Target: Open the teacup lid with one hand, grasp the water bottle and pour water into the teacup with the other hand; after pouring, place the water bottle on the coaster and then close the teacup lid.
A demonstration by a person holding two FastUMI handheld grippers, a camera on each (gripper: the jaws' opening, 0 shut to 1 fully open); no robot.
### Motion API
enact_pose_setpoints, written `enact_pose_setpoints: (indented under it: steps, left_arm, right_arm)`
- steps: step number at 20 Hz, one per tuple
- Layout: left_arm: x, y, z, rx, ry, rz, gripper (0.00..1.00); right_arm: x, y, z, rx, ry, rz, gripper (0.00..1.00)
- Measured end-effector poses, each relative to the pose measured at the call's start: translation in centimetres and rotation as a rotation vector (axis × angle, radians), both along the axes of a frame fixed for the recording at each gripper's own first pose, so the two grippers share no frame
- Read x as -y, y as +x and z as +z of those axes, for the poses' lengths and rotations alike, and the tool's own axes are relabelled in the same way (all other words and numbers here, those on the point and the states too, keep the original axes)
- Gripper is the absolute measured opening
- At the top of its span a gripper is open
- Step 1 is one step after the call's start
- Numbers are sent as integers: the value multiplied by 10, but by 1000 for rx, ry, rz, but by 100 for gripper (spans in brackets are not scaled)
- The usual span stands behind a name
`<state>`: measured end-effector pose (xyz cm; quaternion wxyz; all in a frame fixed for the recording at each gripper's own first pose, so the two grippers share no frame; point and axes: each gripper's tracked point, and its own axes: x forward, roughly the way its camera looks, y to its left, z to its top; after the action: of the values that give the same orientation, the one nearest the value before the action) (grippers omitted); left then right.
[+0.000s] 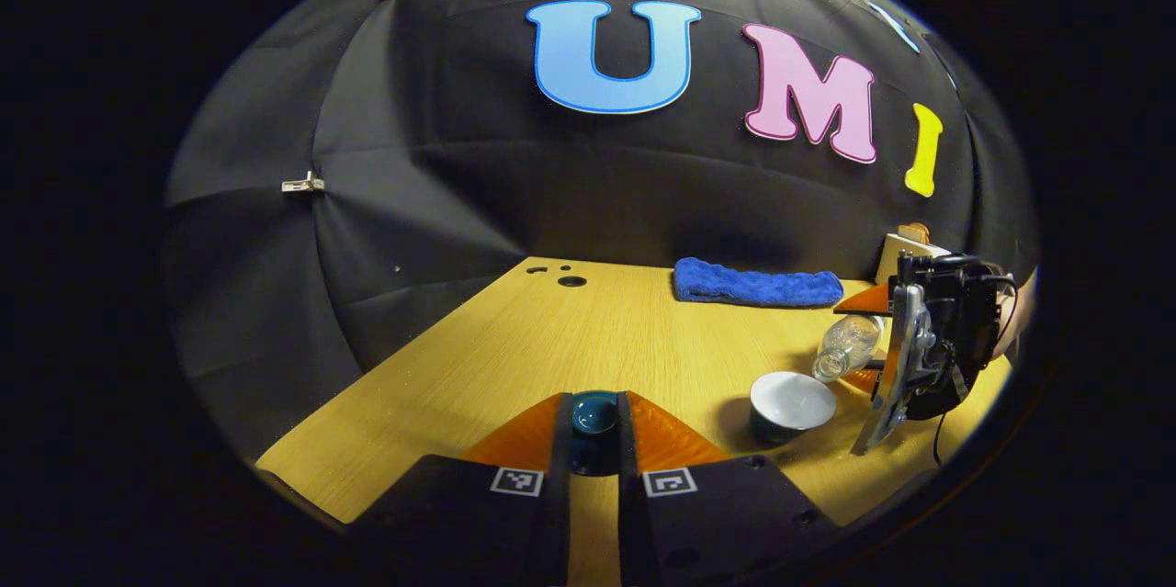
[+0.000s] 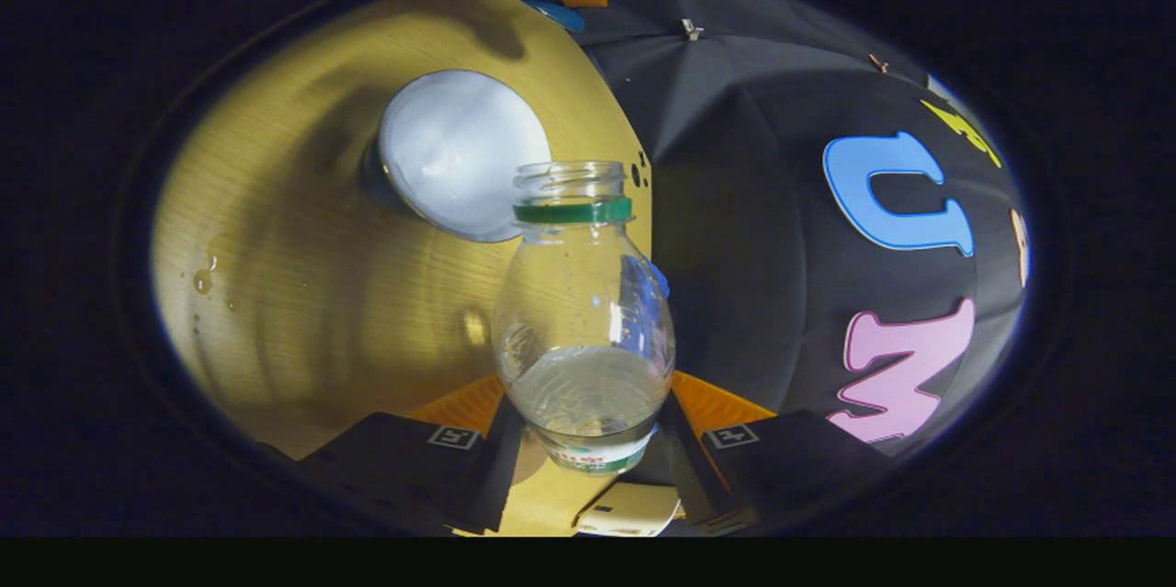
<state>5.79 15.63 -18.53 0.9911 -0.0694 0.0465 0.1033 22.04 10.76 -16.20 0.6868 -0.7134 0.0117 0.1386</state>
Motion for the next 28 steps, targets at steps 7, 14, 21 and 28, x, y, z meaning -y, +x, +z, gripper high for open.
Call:
enact_pose_setpoints:
  steps: [7, 14, 21, 28]
  left_arm:
    - [1, 2, 2, -2, 19, 0, 25]
    - [5, 1, 3, -3, 17, -4, 25]
    - [4, -1, 3, -5, 11, -7, 25]
    - [3, -3, 4, -3, 10, -10, 29]
  right_arm:
    - [-1, 6, 4, 44, -76, 42, 74]
    - [-2, 9, 7, 77, -108, 64, 74]
    - [-5, 10, 13, 90, -157, 102, 74]
    - [-8, 11, 15, 84, -207, 120, 73]
